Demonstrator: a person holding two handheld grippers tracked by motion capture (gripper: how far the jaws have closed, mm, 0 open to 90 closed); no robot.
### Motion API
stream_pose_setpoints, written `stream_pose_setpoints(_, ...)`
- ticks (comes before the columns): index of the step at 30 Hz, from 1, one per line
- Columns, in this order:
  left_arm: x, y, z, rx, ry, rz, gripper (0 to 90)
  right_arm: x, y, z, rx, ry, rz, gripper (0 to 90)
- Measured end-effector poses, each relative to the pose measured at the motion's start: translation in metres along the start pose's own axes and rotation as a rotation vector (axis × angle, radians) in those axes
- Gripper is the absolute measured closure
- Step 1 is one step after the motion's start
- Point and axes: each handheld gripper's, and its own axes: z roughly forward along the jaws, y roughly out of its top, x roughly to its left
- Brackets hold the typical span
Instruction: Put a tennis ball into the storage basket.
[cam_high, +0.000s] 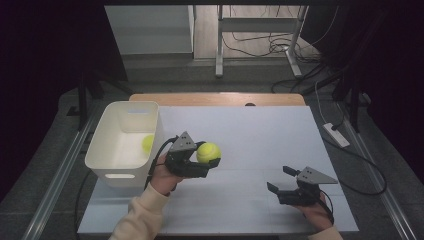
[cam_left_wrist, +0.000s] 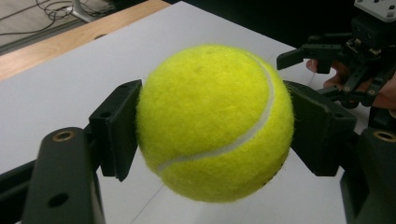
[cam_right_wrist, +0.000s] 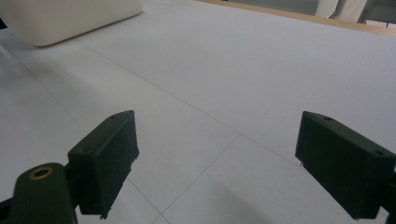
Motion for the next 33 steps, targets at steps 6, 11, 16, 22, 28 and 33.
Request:
stream_pose_setpoints(6,0.002,0.003,-0.006,-0.025,0.007,-0.003,26.3,0.0,0.0,0.0,0.0,0.0,0.0,13.2)
stream_pose_setpoints(11,0.004,0.004,-0.01,-0.037,0.017,-0.009,26.3,0.0,0.0,0.0,-0.001,0.0,0.003,13.2)
stream_pose_setpoints(16,0.007,0.005,-0.015,-0.05,0.031,-0.013,26.3,0.0,0.0,0.0,-0.005,-0.002,0.002,13.2)
stream_pose_setpoints(22,0.011,0.005,-0.02,-0.062,0.048,-0.022,26.4,0.0,0.0,0.0,-0.006,-0.001,0.003,13.2)
stream_pose_setpoints(28,0.014,0.007,-0.026,-0.076,0.062,-0.023,26.3,0.0,0.0,-0.001,-0.005,-0.003,0.003,13.2)
stream_pose_setpoints(33,0.016,0.009,-0.03,-0.089,0.075,-0.029,26.3,0.0,0.0,-0.001,-0.008,-0.002,0.004,13.2)
